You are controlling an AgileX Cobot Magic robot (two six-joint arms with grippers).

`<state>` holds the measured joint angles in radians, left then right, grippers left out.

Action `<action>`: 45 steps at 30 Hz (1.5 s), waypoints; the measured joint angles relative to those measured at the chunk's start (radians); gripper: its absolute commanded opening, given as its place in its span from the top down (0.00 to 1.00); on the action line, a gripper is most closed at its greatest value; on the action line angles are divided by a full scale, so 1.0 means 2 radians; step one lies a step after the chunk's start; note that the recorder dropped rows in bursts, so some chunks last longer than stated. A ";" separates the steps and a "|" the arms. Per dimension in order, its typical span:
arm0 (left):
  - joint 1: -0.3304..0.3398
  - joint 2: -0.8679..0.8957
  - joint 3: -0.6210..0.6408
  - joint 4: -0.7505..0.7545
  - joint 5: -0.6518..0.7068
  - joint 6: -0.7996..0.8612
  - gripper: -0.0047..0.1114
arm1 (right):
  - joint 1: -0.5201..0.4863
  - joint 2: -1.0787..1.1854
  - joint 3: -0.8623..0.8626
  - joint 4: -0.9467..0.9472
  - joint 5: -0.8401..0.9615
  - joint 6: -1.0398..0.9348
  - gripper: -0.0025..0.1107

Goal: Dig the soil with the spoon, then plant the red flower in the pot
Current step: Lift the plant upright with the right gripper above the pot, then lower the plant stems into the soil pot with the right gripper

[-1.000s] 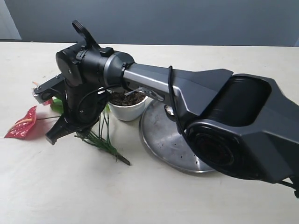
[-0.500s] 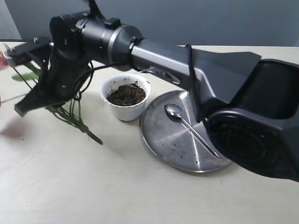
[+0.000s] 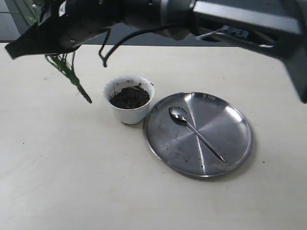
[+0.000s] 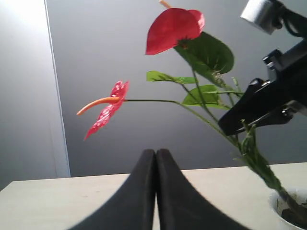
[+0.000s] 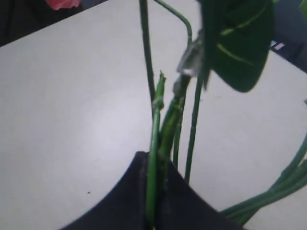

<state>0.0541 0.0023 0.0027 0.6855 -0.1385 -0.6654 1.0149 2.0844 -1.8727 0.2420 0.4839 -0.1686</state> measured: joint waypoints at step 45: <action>0.000 0.000 0.000 0.000 0.000 0.000 0.96 | -0.111 0.009 0.492 -0.154 -0.780 0.135 0.98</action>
<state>0.0541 0.0023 0.0027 0.6855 -0.1385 -0.6654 0.7935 2.1025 -0.8896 -0.0661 -1.0765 0.1011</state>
